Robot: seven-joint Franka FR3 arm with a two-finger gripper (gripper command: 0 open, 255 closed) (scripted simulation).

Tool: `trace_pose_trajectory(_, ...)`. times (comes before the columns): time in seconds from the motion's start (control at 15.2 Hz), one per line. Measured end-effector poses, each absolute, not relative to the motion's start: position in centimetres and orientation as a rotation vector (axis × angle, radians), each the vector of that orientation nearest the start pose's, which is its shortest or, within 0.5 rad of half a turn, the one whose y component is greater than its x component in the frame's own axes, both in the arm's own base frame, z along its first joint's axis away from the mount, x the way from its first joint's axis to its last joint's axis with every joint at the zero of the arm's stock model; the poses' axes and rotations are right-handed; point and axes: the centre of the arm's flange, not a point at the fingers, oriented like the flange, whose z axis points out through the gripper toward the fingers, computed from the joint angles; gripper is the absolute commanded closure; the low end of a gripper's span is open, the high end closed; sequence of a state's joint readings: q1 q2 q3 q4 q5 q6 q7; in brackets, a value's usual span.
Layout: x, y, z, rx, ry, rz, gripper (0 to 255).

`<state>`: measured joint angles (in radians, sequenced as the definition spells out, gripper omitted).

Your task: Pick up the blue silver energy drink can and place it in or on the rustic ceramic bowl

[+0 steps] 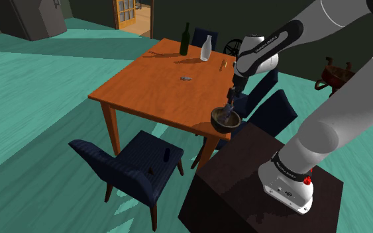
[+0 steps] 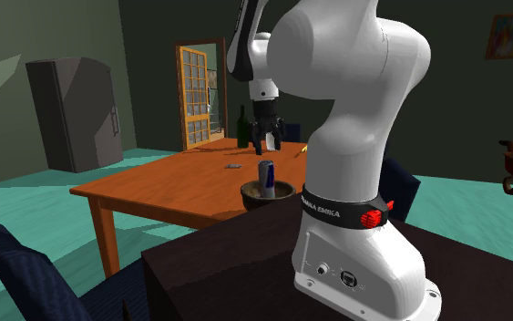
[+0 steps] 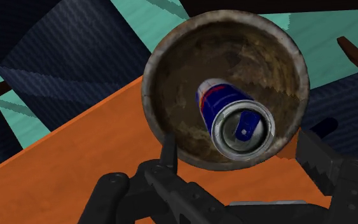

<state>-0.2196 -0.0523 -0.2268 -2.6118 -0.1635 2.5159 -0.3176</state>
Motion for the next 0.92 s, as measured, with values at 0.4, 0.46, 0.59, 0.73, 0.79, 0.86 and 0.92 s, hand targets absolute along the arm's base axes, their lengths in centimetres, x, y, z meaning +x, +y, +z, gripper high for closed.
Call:
trace_pose_trajectory(0.4, 38.9, -18.4, 28.4, -3.199, -0.01, 0.111, 0)
trace_pose_trajectory(0.46, 39.0, -18.2, 29.7, -3.199, -0.011, 0.11, 0)
trace_pose_trajectory(0.59, 39.2, -18.1, 31.2, -3.199, -0.011, 0.111, 0)
trace_pose_trajectory(0.73, 39.2, -18.0, 31.5, -3.199, -0.01, 0.113, 0)
trace_pose_trajectory(0.79, 39.1, -18.0, 31.5, -3.199, -0.01, 0.113, 0)
trace_pose_trajectory(0.86, 39.2, -18.0, 31.6, -3.198, -0.01, 0.113, 0)
trace_pose_trajectory(0.92, 39.2, -18.0, 31.6, -3.198, -0.01, 0.113, 0)
